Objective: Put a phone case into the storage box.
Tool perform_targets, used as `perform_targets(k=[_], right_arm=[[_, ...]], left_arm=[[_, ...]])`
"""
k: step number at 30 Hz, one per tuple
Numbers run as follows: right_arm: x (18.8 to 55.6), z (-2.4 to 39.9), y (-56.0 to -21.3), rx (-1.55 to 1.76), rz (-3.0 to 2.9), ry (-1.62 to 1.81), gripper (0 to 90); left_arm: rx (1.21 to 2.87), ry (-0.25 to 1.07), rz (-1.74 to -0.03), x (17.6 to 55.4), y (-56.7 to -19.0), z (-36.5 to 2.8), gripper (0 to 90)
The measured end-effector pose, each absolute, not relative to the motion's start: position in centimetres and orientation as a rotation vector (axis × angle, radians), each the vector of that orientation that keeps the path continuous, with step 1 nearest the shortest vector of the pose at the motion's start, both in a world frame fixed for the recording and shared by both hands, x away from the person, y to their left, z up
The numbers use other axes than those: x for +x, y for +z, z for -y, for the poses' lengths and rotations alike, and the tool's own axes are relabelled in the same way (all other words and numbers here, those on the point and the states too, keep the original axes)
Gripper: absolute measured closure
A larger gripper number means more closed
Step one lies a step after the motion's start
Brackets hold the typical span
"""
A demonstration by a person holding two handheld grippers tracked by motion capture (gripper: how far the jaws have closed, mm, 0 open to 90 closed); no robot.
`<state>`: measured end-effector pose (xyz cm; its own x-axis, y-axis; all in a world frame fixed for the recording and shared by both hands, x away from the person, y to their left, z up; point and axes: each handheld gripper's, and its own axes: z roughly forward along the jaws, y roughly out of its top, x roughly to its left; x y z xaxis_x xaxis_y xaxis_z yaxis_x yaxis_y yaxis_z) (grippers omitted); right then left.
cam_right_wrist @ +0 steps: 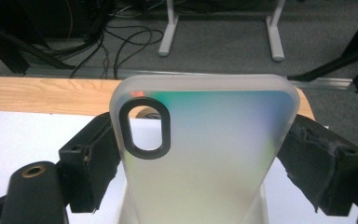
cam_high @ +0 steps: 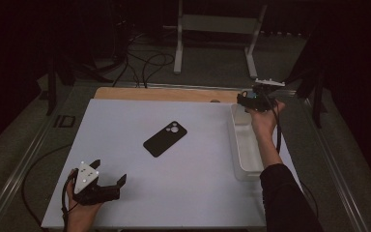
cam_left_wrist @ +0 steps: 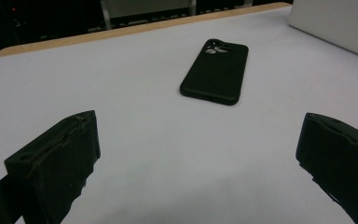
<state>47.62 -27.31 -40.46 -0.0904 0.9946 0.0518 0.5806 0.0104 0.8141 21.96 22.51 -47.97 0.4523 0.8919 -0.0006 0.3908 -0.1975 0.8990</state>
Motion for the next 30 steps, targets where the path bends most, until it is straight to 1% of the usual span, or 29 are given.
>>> perform_targets(k=[3, 11, 30], right_arm=[[47.8, 27.1, -41.3, 1.646, -1.717, 0.923, 16.6], [48.3, 27.0, -42.3, 1.666, -1.731, 0.895, 16.4], [48.6, 26.2, -43.5, 1.651, -1.758, 0.816, 16.4]], left_arm=[[1.787, 0.684, -1.094, 22.0, -48.0, -22.4, 0.0], [1.786, 0.682, -1.092, 21.9, -48.0, -22.4, 0.0], [1.785, 0.682, -1.090, 21.9, -47.9, -22.5, 0.0]])
